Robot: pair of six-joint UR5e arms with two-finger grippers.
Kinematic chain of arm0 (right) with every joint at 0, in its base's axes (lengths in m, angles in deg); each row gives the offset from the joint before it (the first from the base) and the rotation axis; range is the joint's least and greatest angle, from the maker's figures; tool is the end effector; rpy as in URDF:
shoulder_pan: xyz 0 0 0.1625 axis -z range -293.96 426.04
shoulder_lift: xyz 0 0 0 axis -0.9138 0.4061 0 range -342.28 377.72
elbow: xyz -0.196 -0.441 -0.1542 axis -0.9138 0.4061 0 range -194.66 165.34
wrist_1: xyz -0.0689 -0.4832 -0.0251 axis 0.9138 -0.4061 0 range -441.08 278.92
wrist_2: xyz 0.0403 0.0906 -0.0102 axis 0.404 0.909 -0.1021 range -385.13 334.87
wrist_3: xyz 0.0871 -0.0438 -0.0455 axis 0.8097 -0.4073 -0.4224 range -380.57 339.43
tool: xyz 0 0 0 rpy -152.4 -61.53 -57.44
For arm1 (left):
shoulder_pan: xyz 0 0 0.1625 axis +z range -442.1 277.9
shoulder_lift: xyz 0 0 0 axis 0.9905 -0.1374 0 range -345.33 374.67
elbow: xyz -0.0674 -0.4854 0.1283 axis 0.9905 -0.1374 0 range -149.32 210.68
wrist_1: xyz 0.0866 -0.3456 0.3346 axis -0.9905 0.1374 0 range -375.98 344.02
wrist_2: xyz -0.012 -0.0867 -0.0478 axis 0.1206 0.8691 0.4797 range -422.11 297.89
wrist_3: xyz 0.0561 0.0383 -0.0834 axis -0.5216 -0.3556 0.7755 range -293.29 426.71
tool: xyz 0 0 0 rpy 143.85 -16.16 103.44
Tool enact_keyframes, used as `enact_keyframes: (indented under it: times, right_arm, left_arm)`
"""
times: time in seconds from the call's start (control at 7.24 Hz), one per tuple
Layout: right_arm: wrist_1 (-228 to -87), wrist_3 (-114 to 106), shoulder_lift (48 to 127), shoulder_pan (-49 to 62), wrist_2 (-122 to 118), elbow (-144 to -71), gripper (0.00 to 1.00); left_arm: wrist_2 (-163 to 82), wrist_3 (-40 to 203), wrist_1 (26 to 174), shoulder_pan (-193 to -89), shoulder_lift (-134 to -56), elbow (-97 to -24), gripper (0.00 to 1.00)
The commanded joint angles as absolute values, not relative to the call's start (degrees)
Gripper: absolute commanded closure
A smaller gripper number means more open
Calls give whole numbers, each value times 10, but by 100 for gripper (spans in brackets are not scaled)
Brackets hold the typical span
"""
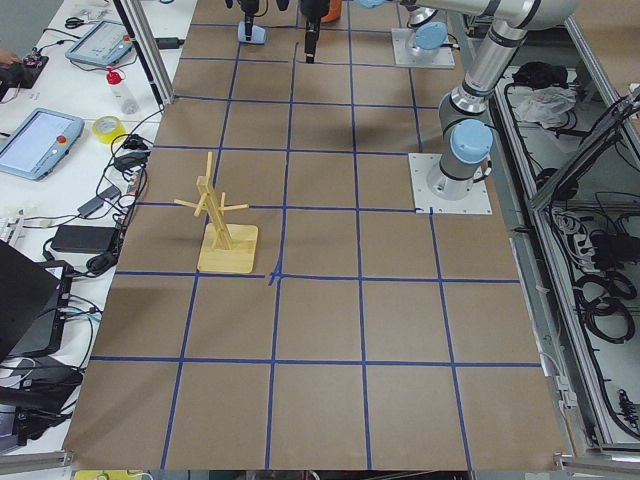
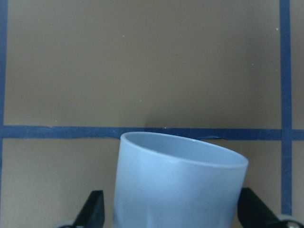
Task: Flip cup
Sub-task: 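Carry the cup with the right gripper toward the left gripper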
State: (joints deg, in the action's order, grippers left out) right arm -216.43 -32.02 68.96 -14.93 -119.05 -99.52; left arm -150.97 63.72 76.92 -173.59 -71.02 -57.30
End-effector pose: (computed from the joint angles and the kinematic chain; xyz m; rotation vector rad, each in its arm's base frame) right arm -0.0056 -0.8377 0.2124 0.0533 -3.0242 0.2874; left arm -0.1492 -0.5316 0.6180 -0.1227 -3.1186 0.0940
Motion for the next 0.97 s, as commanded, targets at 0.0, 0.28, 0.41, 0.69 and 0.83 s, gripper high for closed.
enact_keyframes:
  times: [0.0, 0.28, 0.41, 0.69, 0.83]
  right_arm:
    - [-2166, -320, 677, -149, -1190, -996, 0]
    - [-2165, -316, 676, -149, -1189, -996, 20]
    - [-2166, -316, 676, -149, -1189, -993, 53]
    - [-2164, -338, 689, -164, -1185, -985, 82]
    - [-2163, -348, 710, -200, -1185, -983, 82]
  left_arm:
    - [-1513, 637, 769, -1736, -711, -573, 0]
    - [-1514, 636, 768, -1736, -712, -573, 0]
    - [-1514, 637, 768, -1736, -713, -573, 0]
    - [-1514, 637, 765, -1736, -716, -573, 0]
    - [-1514, 637, 765, -1736, -716, -574, 0]
